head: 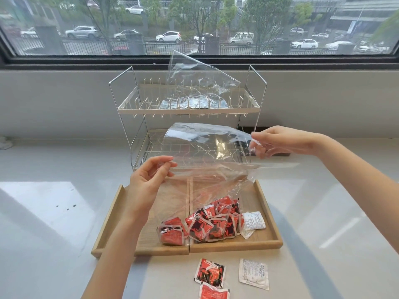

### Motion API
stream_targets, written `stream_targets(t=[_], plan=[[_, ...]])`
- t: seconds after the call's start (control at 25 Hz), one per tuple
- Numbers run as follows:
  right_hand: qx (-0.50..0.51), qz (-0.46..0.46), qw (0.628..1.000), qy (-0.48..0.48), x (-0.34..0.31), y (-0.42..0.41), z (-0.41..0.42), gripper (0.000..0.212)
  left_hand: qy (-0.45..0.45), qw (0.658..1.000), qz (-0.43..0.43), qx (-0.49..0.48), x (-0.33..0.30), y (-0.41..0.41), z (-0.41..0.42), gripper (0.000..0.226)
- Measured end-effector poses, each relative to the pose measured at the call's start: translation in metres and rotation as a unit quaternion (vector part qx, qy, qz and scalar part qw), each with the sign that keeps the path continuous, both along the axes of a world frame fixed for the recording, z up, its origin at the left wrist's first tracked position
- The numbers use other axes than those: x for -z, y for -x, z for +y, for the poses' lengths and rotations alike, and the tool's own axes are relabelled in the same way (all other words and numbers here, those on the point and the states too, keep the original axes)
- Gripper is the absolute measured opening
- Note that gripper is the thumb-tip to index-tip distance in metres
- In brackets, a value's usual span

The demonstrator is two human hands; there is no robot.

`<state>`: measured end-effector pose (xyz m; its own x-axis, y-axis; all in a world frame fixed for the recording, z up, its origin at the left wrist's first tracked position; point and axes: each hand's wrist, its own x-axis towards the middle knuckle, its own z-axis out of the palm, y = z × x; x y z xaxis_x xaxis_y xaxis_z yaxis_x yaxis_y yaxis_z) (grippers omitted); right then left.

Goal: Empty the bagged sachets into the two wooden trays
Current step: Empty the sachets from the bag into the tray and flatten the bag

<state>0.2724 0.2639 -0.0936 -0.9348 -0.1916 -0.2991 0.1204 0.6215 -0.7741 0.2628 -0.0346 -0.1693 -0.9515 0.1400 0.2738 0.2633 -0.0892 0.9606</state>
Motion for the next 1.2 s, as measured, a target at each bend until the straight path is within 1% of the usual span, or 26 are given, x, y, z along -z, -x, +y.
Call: stream_targets(t=[0.08,0.16,0.32,0.36,0.44,0.48,0.52,0.56,0.6,0.64,0.68,0.72,0.76,0.8,0.84,0.92,0.96,1.04,1.08,1.12,1.2], plan=[[0.009,0.051,0.998,0.036,-0.003,-0.006,0.007,0.022,0.002,1.000,0.002,-0.015,0.000,0.003,0.001,0.018],[0.047,0.129,0.989,0.047,-0.008,-0.007,0.010,0.012,0.007,1.000,0.004,-0.022,0.000,0.006,0.002,0.019],[0.096,0.277,0.956,0.016,-0.019,0.000,0.003,0.010,0.003,0.999,0.009,-0.036,-0.001,0.010,0.003,0.019],[0.106,0.312,0.944,0.021,-0.018,0.002,0.000,0.010,-0.001,0.999,0.009,-0.043,-0.001,0.011,0.003,0.019],[0.147,0.364,0.917,0.068,-0.011,0.005,-0.005,0.003,-0.006,0.998,0.006,-0.057,0.000,0.013,-0.001,0.019],[0.179,0.375,0.903,0.111,-0.003,0.005,-0.008,0.010,-0.008,0.998,0.004,-0.063,0.000,0.014,-0.002,0.019],[0.214,0.369,0.889,0.167,0.007,0.004,-0.011,0.030,-0.009,0.998,0.003,-0.066,0.001,0.015,-0.003,0.019],[0.247,0.343,0.879,0.219,0.022,0.002,-0.013,0.055,-0.010,0.998,0.003,-0.067,0.002,0.015,-0.003,0.019],[0.268,0.309,0.878,0.247,0.040,0.000,-0.015,0.079,-0.009,0.998,0.003,-0.068,0.003,0.016,-0.004,0.019],[0.272,0.270,0.890,0.247,0.061,-0.004,-0.019,0.101,-0.009,0.998,0.003,-0.069,0.003,0.017,-0.003,0.019],[0.261,0.227,0.911,0.226,0.081,-0.009,-0.025,0.118,-0.009,0.998,0.002,-0.068,0.003,0.018,-0.004,0.019],[0.248,0.186,0.929,0.204,0.101,-0.016,-0.032,0.127,-0.010,0.998,0.000,-0.067,0.003,0.019,-0.004,0.019],[0.236,0.148,0.943,0.183,0.118,-0.023,-0.040,0.130,-0.011,0.998,0.000,-0.067,0.004,0.020,-0.004,0.018],[0.223,0.113,0.954,0.163,0.132,-0.030,-0.048,0.128,-0.012,0.998,-0.001,-0.066,0.004,0.021,-0.004,0.018],[0.216,0.081,0.961,0.150,0.145,-0.036,-0.055,0.118,-0.012,0.998,-0.001,-0.066,0.005,0.022,-0.005,0.017],[0.221,0.024,0.963,0.155,0.163,-0.045,-0.064,0.097,-0.015,0.998,-0.003,-0.064,0.007,0.023,-0.004,0.017],[0.223,0.008,0.961,0.163,0.170,-0.048,-0.066,0.094,-0.019,0.998,-0.006,-0.064,0.008,0.023,-0.003,0.016],[0.214,-0.010,0.964,0.160,0.174,-0.051,-0.068,0.095,-0.030,0.998,-0.016,-0.053,0.009,0.024,-0.005,0.014],[0.202,-0.014,0.967,0.152,0.174,-0.053,-0.068,0.096,-0.031,0.998,-0.025,-0.039,0.011,0.025,-0.007,0.017],[0.186,-0.018,0.973,0.138,0.175,-0.054,-0.069,0.095,-0.023,0.999,-0.036,-0.021,0.014,0.024,-0.009,0.025],[0.161,-0.017,0.983,0.089,0.179,-0.056,-0.068,0.092,0.041,0.997,-0.070,0.005,0.026,0.020,-0.013,0.045]])
